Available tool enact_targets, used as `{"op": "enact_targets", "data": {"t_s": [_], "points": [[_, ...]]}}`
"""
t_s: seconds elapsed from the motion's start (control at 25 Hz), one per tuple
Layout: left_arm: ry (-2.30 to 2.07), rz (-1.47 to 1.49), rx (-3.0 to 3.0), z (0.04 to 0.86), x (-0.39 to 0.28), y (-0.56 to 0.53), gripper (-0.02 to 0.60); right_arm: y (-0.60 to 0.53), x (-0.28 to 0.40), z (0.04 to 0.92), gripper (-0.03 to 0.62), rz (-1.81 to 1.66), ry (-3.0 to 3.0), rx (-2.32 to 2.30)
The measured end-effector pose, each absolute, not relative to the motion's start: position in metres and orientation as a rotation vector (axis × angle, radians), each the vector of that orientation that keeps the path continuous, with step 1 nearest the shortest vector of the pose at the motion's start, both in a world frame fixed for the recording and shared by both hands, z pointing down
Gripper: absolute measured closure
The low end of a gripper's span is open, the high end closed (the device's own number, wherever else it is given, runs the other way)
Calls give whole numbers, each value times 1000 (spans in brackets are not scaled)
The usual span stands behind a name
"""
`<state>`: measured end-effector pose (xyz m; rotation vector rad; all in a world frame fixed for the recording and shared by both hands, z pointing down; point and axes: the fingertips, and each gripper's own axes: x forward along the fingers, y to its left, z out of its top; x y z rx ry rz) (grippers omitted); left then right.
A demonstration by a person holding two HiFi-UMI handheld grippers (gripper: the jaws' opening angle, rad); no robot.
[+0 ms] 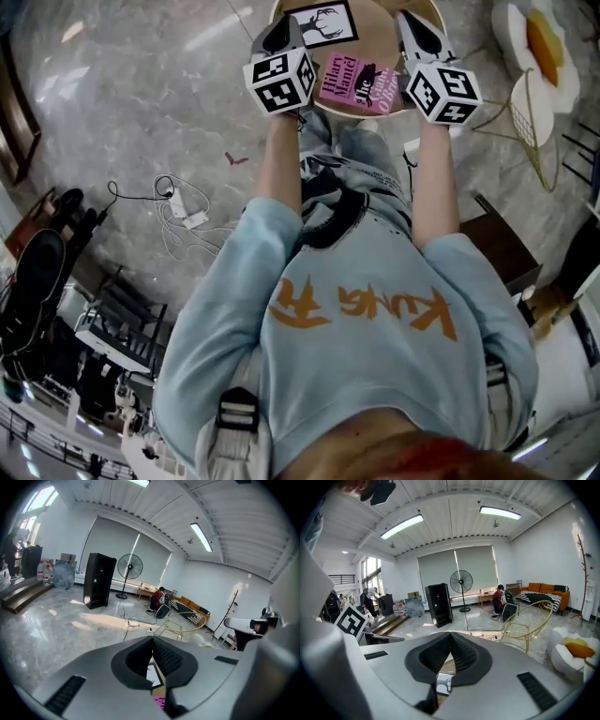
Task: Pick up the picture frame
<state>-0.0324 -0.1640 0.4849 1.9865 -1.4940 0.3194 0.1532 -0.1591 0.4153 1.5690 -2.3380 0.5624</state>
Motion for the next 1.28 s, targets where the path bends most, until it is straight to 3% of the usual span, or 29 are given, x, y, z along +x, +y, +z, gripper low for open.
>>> {"op": "enact_targets", "data": {"t_s": [0.24, 0.64, 1.28], "points": [[-1508, 377, 1951, 517, -1, -155, 563, -154, 181, 461, 595, 667, -2335, 1532], [-1591, 323, 1813, 558, 26, -138, 563, -161, 165, 503, 595, 630, -2388, 1220], [-1511, 449, 1729, 649, -8, -149, 562, -178, 140, 612, 595, 806, -2270, 1157]]}}
